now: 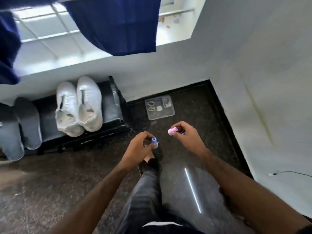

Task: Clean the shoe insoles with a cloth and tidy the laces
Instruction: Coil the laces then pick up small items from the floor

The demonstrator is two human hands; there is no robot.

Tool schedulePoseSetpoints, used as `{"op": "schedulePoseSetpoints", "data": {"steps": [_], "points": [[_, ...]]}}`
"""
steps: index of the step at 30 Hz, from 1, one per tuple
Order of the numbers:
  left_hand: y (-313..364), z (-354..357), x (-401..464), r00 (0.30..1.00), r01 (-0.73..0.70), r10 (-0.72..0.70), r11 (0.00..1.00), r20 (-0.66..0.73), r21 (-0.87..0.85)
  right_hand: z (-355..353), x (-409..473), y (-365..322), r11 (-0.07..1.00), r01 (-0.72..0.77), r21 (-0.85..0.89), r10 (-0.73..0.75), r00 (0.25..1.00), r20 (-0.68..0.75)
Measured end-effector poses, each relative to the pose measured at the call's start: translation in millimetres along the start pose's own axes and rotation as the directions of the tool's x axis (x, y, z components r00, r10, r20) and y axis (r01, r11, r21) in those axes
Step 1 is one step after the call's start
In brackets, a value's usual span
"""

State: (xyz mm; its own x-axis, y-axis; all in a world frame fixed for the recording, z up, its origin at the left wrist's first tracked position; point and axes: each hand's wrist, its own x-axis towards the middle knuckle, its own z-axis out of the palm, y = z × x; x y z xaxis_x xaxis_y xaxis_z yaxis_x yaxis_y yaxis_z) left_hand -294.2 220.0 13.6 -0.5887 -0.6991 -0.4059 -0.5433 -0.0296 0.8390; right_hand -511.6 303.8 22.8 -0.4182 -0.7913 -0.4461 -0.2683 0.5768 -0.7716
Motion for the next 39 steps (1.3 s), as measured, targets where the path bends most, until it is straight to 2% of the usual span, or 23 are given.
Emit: {"op": "schedulePoseSetpoints", "data": {"steps": [6, 13, 18, 20, 28, 33, 36, 39], "points": [[-26, 33, 114, 0.994, 0.105, -0.106, 0.994, 0.022, 0.025, -19, 104, 53, 0.995, -0.103, -0.015, 0.104, 0.994, 0.024], [-130, 82, 260, 0.981, 0.194, -0.193, 0.969, -0.018, 0.153, 16, 254, 179, 0.984, -0.147, -0.103, 0.156, 0.984, 0.087], [-229, 133, 352, 0.982, 0.187, -0.190, 0.941, -0.017, 0.282, 68, 366, 289, 0.979, -0.061, -0.197, 0.090, 0.986, 0.142], [-261, 156, 387, 0.985, 0.175, -0.164, 0.921, -0.060, 0.348, 88, 405, 325, 0.975, -0.019, -0.220, 0.058, 0.984, 0.170], [-353, 207, 485, 0.966, 0.251, -0.200, 0.869, -0.161, 0.425, 155, 513, 412, 0.953, 0.121, -0.279, -0.037, 0.957, 0.288], [-391, 219, 519, 0.980, 0.179, -0.079, 0.742, -0.181, 0.646, 184, 549, 422, 0.945, 0.182, -0.273, -0.105, 0.956, 0.273], [-403, 221, 530, 0.989, 0.132, -0.024, 0.614, -0.149, 0.778, 196, 565, 425, 0.916, 0.225, -0.332, -0.106, 0.934, 0.341], [-412, 222, 536, 0.990, 0.116, -0.003, 0.569, -0.139, 0.814, 205, 572, 429, 0.870, 0.280, -0.407, -0.088, 0.899, 0.430]]}}
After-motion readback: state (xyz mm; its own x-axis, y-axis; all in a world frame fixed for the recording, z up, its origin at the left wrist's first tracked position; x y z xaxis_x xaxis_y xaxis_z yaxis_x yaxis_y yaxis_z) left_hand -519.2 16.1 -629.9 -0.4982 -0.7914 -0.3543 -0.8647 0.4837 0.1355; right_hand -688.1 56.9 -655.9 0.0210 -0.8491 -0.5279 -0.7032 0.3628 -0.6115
